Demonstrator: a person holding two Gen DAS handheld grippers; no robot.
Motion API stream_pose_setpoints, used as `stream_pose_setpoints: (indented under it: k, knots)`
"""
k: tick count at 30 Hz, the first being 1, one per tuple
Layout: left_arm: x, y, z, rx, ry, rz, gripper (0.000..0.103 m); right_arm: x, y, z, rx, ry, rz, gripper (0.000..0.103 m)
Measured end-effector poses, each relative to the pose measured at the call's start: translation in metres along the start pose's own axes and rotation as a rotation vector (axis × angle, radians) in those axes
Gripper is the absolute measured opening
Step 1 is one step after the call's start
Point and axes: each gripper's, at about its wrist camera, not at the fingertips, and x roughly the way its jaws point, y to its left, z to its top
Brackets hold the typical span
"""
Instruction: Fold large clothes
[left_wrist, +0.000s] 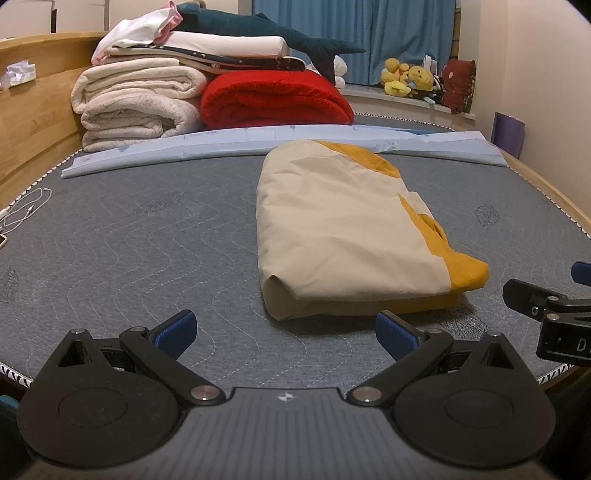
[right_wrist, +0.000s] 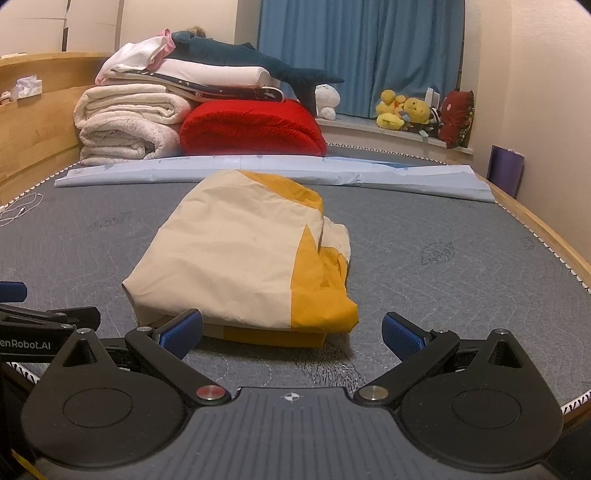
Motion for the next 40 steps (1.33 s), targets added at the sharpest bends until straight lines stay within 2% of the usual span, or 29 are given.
stream_pose_setpoints:
  k: [40]
  knots:
    - [0.0000,0.0013,0.0039,0.007,-0.011,-0.015,0.103,0.0000,0.0009,0.0005,0.003,0.002,0.000,0.102]
